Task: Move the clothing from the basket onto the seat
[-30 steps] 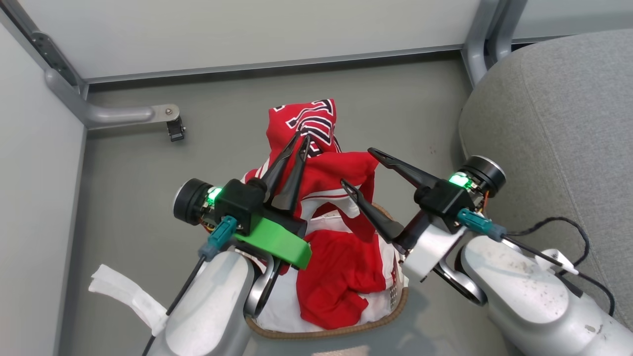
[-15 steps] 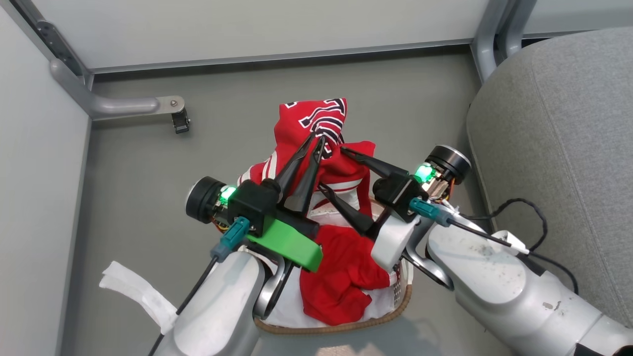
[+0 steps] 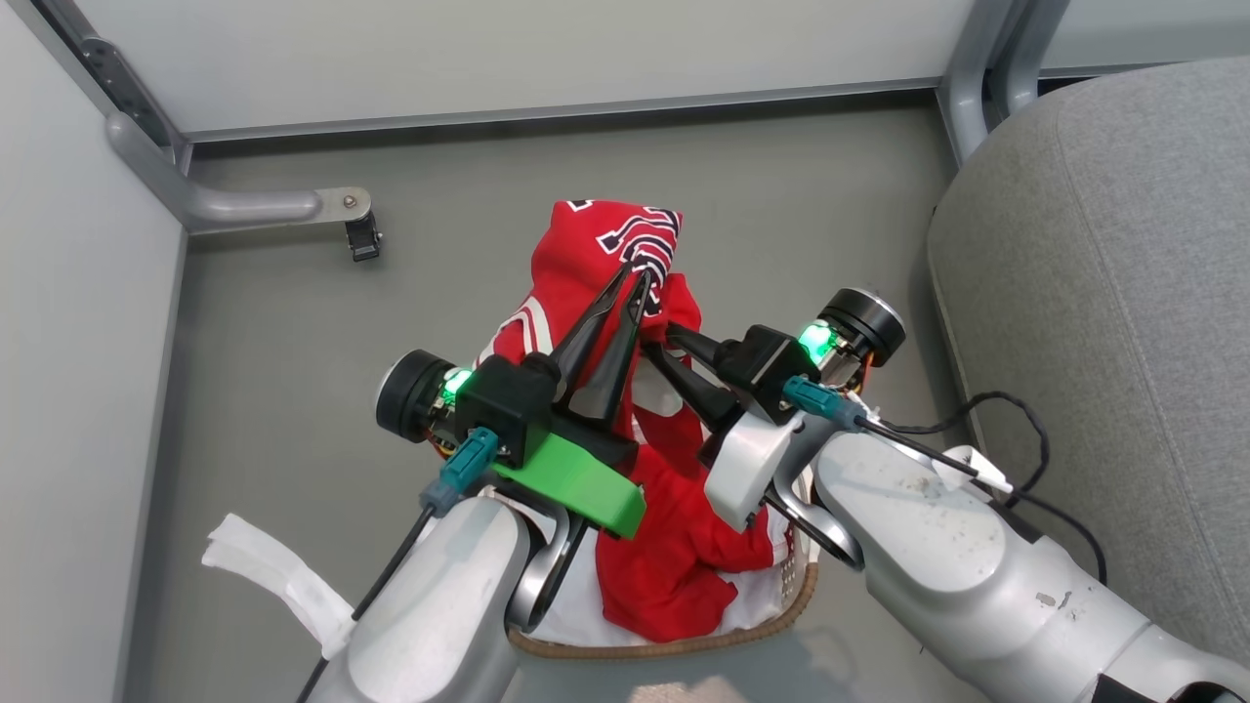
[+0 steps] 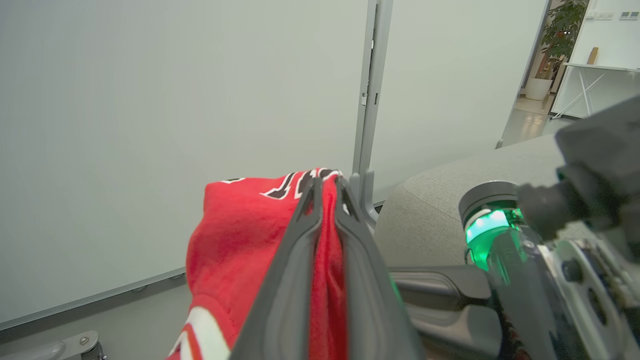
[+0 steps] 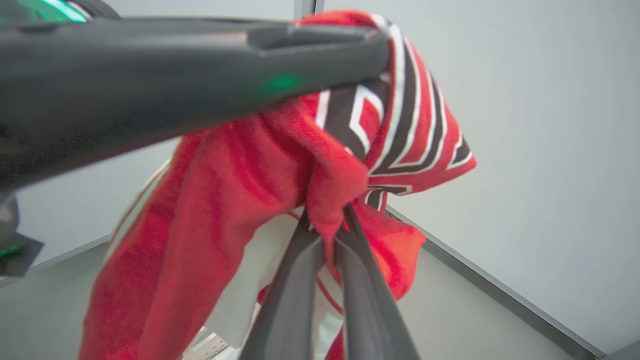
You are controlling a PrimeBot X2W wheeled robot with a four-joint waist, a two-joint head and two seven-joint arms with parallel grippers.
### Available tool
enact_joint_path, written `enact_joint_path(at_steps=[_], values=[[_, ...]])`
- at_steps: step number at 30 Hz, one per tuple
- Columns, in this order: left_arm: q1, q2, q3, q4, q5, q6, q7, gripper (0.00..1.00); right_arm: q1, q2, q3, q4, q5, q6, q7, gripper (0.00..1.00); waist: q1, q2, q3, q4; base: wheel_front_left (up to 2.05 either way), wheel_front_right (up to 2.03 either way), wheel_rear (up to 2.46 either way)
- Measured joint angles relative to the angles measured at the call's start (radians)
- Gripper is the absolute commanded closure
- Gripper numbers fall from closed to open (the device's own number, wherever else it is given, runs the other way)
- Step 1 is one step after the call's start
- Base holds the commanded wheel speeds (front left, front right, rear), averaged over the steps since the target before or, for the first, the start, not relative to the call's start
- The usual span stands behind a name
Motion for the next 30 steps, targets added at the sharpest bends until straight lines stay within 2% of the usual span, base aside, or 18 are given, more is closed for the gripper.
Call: enact_joint_path(at_steps=[6,7,8,9,10,11,12,23,30], values=[[0.0,0.0,0.002,-0.004,0.001,0.002,0.0,1.0,0.039,0.0,-0.067,-0.029,-0.011,0.0,0.0,1.0,0.0,0.0,0.002,0.0,0.0,0.0,0.0],[0.0,0.0,0.004,-0.005,0.006,0.002,0.0,0.86,0.043,-0.001,-0.072,-0.034,-0.012,0.0,0.0,1.0,0.0,0.0,0.003,0.0,0.0,0.0,0.0],[0.0,0.0,0.007,-0.007,0.009,0.002,0.0,0.59,0.051,-0.001,-0.078,-0.038,-0.013,0.0,0.0,1.0,0.0,0.0,0.004,-0.001,0.0,0.0,0.0],[0.0,0.0,0.009,-0.008,0.012,0.002,0.0,0.47,0.056,-0.001,-0.082,-0.041,-0.019,0.0,0.0,1.0,0.0,0.0,0.006,-0.003,0.0,0.0,0.0],[0.0,0.0,0.011,-0.01,0.016,0.002,0.0,0.2,0.058,-0.001,-0.088,-0.044,-0.021,0.0,0.0,1.0,0.0,0.0,0.008,-0.004,0.0,0.0,0.0],[0.0,0.0,0.013,-0.011,0.02,0.002,0.0,0.03,0.06,0.0,-0.093,-0.047,-0.021,0.0,0.0,1.0,0.0,0.0,0.01,-0.006,0.0,0.0,0.0],[0.0,0.0,0.015,-0.011,0.021,0.002,0.0,0.0,0.064,0.0,-0.1,-0.051,-0.022,0.0,0.0,1.0,0.0,0.0,0.011,-0.008,0.0,0.0,0.0],[0.0,0.0,0.03,-0.001,0.036,-0.005,0.0,0.0,0.108,-0.004,-0.192,-0.081,-0.041,0.0,0.0,1.0,0.0,0.0,0.017,-0.031,0.0,0.0,0.0],[0.004,0.0,0.045,0.018,0.051,-0.026,0.0,0.0,0.138,-0.004,-0.251,-0.109,-0.049,0.0,0.0,1.0,0.0,0.0,0.017,-0.084,0.0,0.0,0.0]])
